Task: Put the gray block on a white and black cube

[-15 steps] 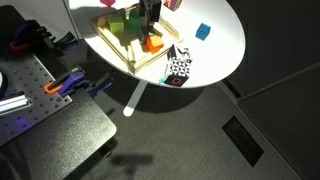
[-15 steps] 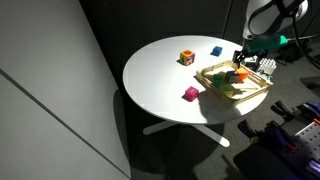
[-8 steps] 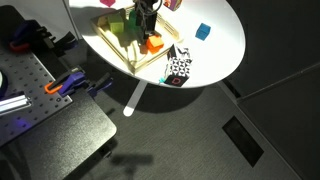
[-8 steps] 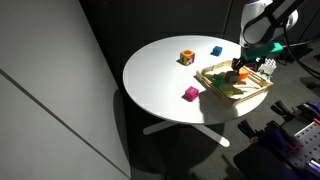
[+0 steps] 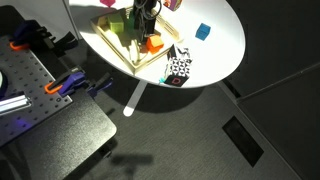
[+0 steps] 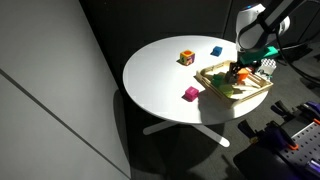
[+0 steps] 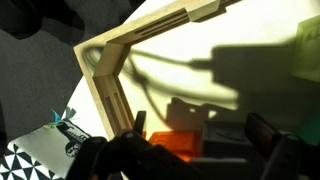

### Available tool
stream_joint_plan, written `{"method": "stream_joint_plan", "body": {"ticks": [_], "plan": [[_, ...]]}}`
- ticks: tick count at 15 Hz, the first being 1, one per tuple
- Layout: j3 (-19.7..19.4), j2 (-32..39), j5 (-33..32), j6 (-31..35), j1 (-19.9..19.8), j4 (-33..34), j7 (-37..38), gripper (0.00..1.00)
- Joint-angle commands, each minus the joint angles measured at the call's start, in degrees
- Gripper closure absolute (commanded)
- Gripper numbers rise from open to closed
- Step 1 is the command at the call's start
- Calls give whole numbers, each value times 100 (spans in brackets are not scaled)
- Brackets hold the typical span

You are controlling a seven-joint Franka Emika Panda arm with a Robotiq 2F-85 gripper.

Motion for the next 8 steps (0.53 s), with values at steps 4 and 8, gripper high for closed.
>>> {"method": "stream_joint_plan", "body": {"ticks": [4, 8], "plan": [[69, 135, 48, -101, 54, 192, -320, 0], [29, 125, 38, 7, 116, 101, -195, 0]]}}
